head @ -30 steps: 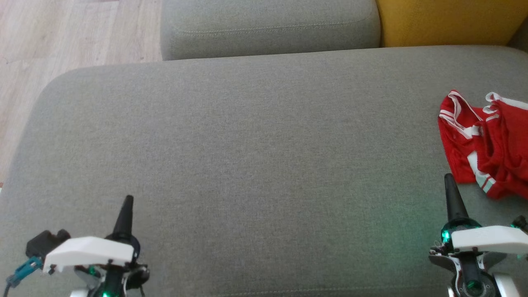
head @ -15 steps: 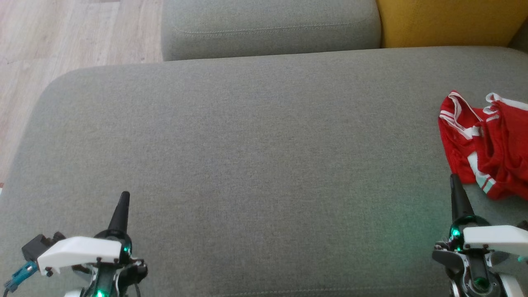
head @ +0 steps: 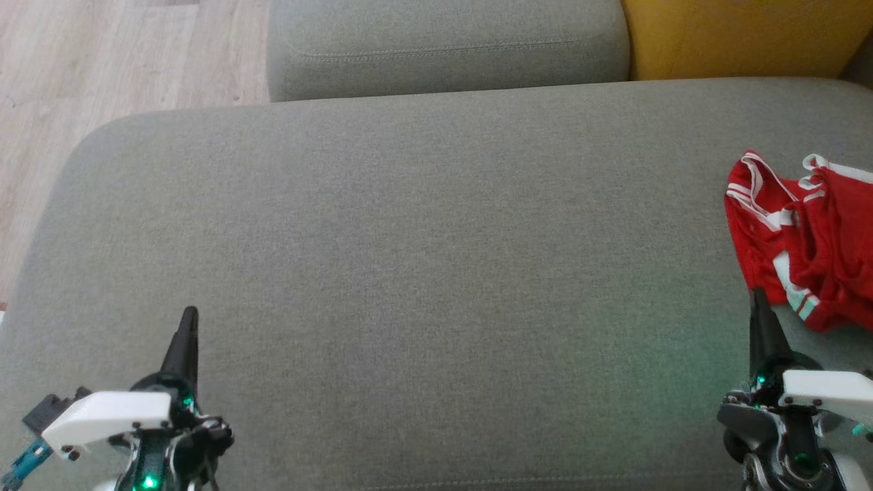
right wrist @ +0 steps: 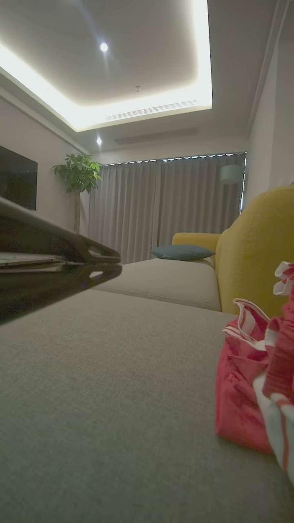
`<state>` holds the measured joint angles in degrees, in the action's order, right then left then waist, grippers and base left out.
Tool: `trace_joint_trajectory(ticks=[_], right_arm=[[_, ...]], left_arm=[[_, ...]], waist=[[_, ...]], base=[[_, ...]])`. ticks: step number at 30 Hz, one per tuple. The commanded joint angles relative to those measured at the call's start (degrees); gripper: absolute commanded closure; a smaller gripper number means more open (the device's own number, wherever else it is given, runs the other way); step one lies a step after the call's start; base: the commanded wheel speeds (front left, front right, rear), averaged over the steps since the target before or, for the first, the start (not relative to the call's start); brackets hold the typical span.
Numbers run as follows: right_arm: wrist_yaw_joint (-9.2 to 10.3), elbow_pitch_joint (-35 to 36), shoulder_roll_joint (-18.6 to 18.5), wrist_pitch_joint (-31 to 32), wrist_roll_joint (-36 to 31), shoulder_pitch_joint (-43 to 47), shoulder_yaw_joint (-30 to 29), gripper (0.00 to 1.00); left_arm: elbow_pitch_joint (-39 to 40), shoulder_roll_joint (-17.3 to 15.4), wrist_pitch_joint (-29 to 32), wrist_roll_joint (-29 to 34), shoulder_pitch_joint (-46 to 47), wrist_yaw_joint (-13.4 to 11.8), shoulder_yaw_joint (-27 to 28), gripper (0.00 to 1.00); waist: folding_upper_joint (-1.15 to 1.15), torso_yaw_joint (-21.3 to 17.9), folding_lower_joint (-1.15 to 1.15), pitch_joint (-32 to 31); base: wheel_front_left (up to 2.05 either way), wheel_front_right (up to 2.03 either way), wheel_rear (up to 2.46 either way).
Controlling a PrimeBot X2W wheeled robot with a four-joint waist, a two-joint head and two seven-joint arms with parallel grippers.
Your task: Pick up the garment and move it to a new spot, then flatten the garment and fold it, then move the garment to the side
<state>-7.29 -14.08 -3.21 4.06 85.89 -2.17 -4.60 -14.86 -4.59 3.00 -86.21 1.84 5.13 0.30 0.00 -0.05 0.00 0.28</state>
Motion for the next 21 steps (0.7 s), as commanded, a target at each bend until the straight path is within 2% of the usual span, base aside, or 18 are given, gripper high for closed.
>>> trace_joint_trajectory(ticks=[1,10,21], right_arm=[[-0.19,1.28,-1.16,0.35,2.24,-3.07,0.66,1.0],[-0.2,0.18,-1.12,0.81,7.96,-3.84,0.1,1.0],[-0.2,0.16,-0.94,1.01,7.75,-3.86,-0.16,1.0]], left_arm=[[1.47,-0.29,0.66,-1.95,3.57,0.79,2.54,1.0],[0.89,0.37,2.0,-7.5,4.2,2.36,4.37,1.0],[0.88,0.54,2.19,-7.3,4.21,2.36,4.61,1.0]], waist=[[0.0,0.01,0.0,-0.02],[0.0,0.05,0.0,-0.09],[0.0,0.05,0.0,-0.09]], base=[[0.0,0.0,0.0],[0.0,0.0,0.0],[0.0,0.0,0.0]])
